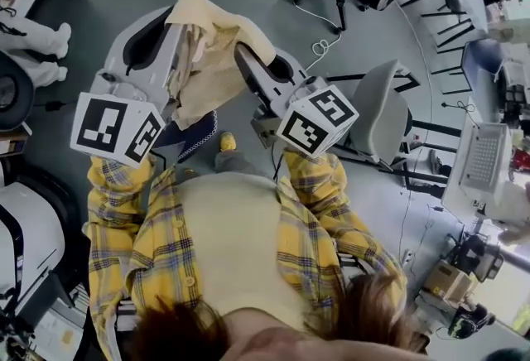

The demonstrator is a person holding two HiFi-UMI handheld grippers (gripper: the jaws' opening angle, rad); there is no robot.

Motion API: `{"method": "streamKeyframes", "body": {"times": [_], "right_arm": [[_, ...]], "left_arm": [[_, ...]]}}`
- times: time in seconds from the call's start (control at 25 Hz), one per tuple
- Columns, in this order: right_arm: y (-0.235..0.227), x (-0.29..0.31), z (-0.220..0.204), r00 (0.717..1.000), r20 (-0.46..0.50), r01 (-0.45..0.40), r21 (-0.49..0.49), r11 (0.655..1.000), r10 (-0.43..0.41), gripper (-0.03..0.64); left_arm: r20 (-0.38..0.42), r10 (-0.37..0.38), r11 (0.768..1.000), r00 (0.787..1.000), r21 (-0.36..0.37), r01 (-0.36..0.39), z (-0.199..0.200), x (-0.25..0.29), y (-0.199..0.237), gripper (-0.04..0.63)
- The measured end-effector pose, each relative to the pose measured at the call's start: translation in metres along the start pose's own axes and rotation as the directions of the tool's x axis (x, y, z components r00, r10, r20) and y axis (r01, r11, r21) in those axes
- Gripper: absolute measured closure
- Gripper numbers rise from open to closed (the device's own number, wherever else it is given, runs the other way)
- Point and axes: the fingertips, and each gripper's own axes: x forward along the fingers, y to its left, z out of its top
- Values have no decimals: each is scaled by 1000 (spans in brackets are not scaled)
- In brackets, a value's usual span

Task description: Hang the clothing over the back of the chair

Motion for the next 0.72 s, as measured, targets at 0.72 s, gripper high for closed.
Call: {"method": "streamKeyframes", "body": {"times": [0.72], "right_arm": [[-119,-77,-69,951,-127,289,57,956,-281,588]], "left_arm": [[-205,-189,977,960,-134,164,-116,91,-70,574]]}}
